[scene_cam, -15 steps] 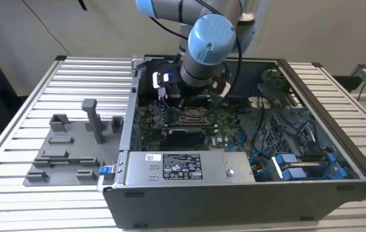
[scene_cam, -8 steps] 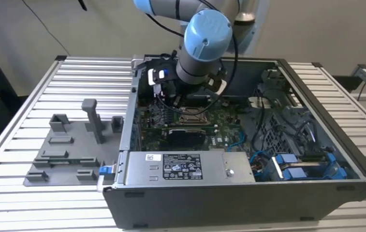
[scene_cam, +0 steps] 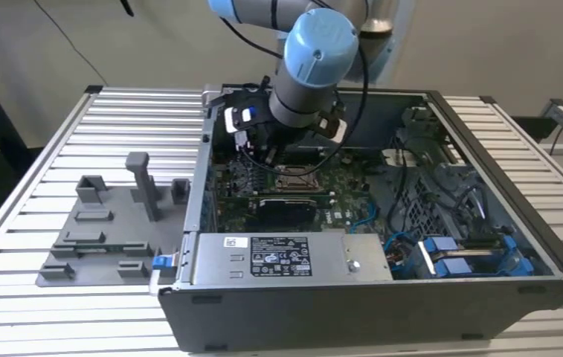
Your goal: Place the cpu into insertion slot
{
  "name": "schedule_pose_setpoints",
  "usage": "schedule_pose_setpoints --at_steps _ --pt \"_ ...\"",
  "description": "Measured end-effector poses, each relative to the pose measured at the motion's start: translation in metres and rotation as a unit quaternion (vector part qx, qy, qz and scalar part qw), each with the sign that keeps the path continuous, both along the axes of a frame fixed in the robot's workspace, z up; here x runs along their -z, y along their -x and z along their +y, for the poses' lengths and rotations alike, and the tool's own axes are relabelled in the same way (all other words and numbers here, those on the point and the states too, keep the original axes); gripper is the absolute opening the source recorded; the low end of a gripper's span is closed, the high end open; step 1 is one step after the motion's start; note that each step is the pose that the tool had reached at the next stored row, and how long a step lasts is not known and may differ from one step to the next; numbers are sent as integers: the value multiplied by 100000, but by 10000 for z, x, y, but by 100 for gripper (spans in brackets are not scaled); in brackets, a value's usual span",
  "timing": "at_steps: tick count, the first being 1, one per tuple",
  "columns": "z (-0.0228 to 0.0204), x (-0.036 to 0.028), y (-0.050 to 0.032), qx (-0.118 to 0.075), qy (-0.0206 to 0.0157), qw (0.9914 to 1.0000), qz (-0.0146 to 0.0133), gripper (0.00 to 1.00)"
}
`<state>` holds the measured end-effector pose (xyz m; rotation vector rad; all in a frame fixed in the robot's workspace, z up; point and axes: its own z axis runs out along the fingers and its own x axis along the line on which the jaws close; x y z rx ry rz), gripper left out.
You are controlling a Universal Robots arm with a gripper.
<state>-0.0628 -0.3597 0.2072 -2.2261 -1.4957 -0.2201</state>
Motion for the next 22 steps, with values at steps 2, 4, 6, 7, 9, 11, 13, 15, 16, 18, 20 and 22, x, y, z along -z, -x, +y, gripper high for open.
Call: schedule_pose_setpoints --at_steps 2,4,6,7,9,11,13,15,16,18,20,22 --pt "0 -23 9 -750 54 99997 -1 11" --pt "0 -61 20 -1452 202 99989 2 11" --pt "0 -109 32 -2125 447 99976 2 11" --pt "0 -132 36 -2419 544 99969 -3 11" --pt "0 -161 38 -3001 662 99953 -93 11" --pt "2 -164 39 -3516 664 99934 -593 11" --pt "2 -166 39 -4098 726 99898 -1755 11" --pt "4 -165 39 -4743 764 99834 -3164 11" --pt "5 -164 38 -5175 769 99796 -3645 11" --pt "5 -165 38 -6503 731 99712 -3842 11" --pt "5 -165 39 -8311 667 99576 -3878 11" --pt "5 -165 39 -10126 597 99406 -3946 11"
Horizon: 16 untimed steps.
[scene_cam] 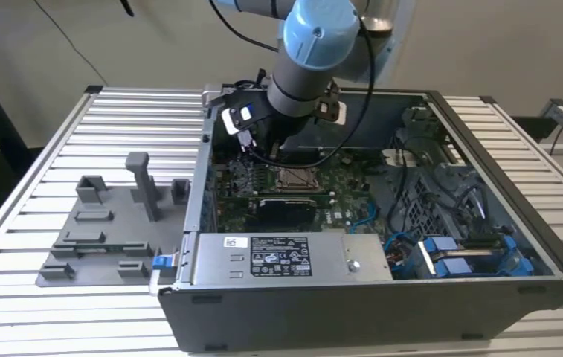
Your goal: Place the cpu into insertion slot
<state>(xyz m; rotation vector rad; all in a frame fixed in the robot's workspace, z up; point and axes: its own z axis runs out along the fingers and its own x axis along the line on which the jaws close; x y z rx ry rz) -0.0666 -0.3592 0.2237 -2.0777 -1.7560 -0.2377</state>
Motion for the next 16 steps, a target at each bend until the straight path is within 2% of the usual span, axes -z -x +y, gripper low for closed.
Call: schedule_pose_setpoints --at_steps 3,10,11,12,16 --pt "-1 0 1 -1719 -40 99985 -248 11" --pt "-1 0 0 -1758 -37 99984 -312 11" --pt "-1 0 0 -1825 -42 99982 -472 11" --pt "-1 0 0 -1977 -29 99977 -810 11" --pt "1 4 1 -2866 -9 99927 -2538 11"
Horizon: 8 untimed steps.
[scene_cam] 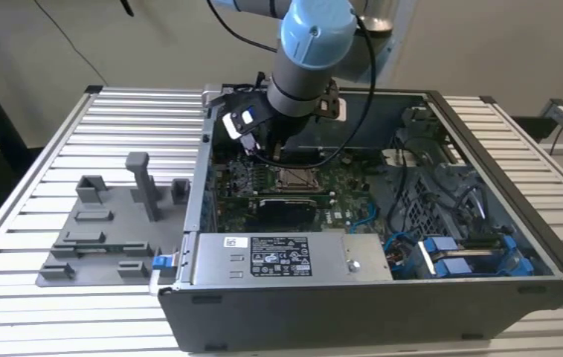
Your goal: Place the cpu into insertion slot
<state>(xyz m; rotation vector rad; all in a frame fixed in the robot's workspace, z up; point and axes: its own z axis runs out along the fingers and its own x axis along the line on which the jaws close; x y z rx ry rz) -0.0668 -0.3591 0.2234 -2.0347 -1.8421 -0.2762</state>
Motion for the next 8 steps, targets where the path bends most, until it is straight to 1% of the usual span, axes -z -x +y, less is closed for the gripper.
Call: schedule_pose_setpoints --at_steps 2,4,5,6,8 --pt "0 0 0 -708 -1 99997 -246 11" --pt "0 -1 0 -2063 5 99977 -499 11" --pt "0 0 1 -2777 4 99959 -668 11" --pt "0 0 1 -3452 5 99937 -874 11" --pt "0 -1 0 -4786 11 99875 -1431 11"
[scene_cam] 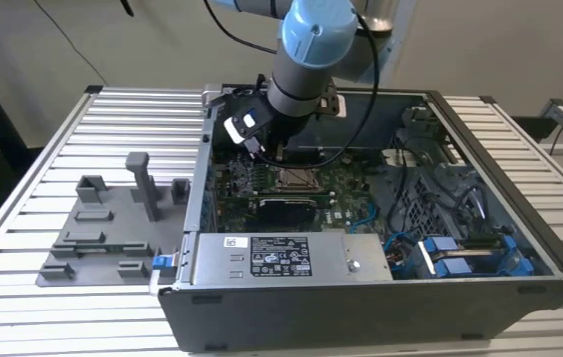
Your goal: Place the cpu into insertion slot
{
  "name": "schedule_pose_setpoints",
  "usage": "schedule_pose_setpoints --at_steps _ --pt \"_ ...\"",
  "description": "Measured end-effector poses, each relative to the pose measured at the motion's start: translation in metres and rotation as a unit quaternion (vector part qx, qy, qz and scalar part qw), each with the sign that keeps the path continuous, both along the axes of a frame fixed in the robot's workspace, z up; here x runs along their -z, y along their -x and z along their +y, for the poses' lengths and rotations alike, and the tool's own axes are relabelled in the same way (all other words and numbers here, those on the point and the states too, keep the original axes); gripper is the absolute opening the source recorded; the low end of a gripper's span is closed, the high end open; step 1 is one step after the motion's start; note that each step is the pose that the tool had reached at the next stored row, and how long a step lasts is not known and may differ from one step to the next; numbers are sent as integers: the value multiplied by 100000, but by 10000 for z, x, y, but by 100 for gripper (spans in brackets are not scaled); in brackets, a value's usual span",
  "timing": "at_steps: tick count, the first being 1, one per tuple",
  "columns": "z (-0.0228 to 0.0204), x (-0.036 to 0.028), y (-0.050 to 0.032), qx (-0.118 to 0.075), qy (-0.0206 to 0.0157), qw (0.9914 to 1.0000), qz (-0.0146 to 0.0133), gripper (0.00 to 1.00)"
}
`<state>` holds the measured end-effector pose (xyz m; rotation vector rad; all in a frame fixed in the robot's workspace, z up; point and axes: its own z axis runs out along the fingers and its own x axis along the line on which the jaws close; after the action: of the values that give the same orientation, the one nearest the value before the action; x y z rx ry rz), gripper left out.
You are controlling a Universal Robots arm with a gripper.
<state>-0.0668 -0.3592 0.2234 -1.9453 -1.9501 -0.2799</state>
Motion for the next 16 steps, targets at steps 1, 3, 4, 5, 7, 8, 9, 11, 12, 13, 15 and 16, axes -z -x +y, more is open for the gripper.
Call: schedule_pose_setpoints --at_steps 1,3,4,5,7,8,9,11,12,13,15,16 --pt "0 0 0 -644 -2 99997 -367 11" --pt "0 0 0 -1805 -4 99976 -1242 11" --pt "0 1 0 -2329 -9 99958 -1724 11" --pt "1 1 -1 -2956 -11 99934 -2119 11" --pt "1 1 -1 -4623 -47 99863 -2448 11" --pt "1 1 0 -5389 -64 99821 -2599 11" --pt "0 1 1 -5935 -69 99786 -2762 11" --pt "1 1 0 -7725 -113 99659 -2912 11" --pt "0 0 0 -8544 -134 99590 -2961 11" --pt "0 -1 0 -8681 -146 99578 -2975 11" --pt "0 -1 1 -8825 -151 99566 -2966 11" --pt "0 0 -1 -9333 -175 99519 -2978 11"
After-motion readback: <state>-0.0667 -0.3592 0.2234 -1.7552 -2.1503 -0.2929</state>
